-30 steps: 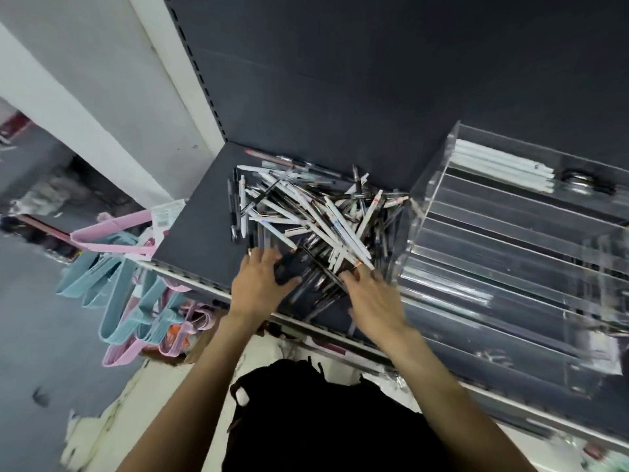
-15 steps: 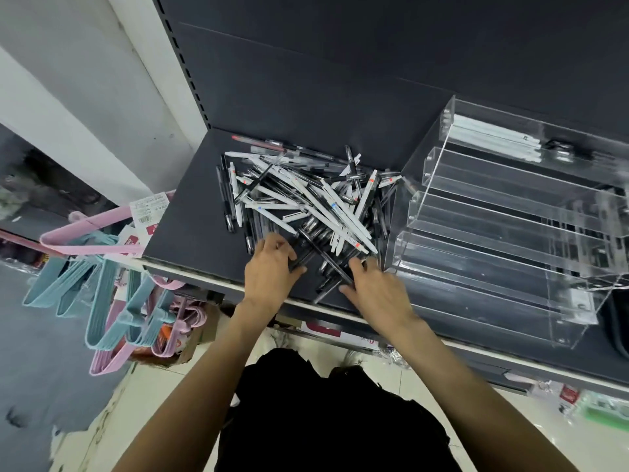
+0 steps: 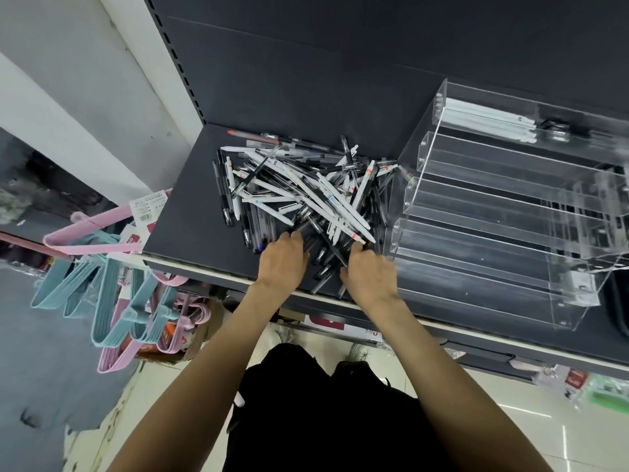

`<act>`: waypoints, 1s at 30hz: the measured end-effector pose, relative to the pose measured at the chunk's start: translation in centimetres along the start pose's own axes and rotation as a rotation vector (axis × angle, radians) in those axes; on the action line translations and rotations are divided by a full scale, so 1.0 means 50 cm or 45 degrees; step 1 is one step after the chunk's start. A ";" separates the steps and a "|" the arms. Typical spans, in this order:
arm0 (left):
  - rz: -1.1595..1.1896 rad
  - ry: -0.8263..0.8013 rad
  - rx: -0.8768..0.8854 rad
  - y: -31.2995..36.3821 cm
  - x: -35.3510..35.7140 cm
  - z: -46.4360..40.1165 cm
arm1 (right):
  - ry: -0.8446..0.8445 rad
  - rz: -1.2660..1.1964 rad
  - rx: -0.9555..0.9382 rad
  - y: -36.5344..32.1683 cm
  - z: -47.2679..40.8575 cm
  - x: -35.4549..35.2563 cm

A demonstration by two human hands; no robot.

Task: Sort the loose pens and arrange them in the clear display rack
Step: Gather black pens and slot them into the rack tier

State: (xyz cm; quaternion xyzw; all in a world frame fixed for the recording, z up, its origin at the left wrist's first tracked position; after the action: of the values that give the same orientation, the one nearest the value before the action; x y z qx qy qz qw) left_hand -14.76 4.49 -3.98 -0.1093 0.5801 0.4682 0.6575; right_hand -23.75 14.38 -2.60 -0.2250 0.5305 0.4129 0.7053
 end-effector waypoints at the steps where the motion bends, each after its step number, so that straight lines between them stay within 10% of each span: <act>1: 0.076 -0.023 0.000 -0.004 0.002 -0.004 | 0.001 -0.015 0.006 -0.002 0.000 0.002; 12: 1.296 -0.282 -0.397 -0.069 0.025 0.061 | -0.014 -0.734 0.105 0.102 0.064 -0.073; 21: 1.884 -0.161 -0.102 0.064 -0.067 0.131 | -0.101 -1.996 0.022 0.114 0.097 -0.113; 30: 2.278 -0.343 -0.291 0.095 -0.059 0.120 | 0.964 -0.712 -0.570 0.107 0.076 -0.254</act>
State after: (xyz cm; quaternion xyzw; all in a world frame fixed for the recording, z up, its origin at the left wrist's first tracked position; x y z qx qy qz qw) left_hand -13.99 9.74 2.29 0.3727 0.3167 0.8669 0.0964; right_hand -27.23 15.85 11.16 -0.6371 0.5667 0.2017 0.4820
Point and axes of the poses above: each hand's wrist, its own z-axis away from the middle knuckle, its own x-axis out of the palm, y = z × x, the point moved 10 cm from there along -z, towards the middle knuckle, and after that the axes turned 10 degrees about z, right-handed, at the moved point
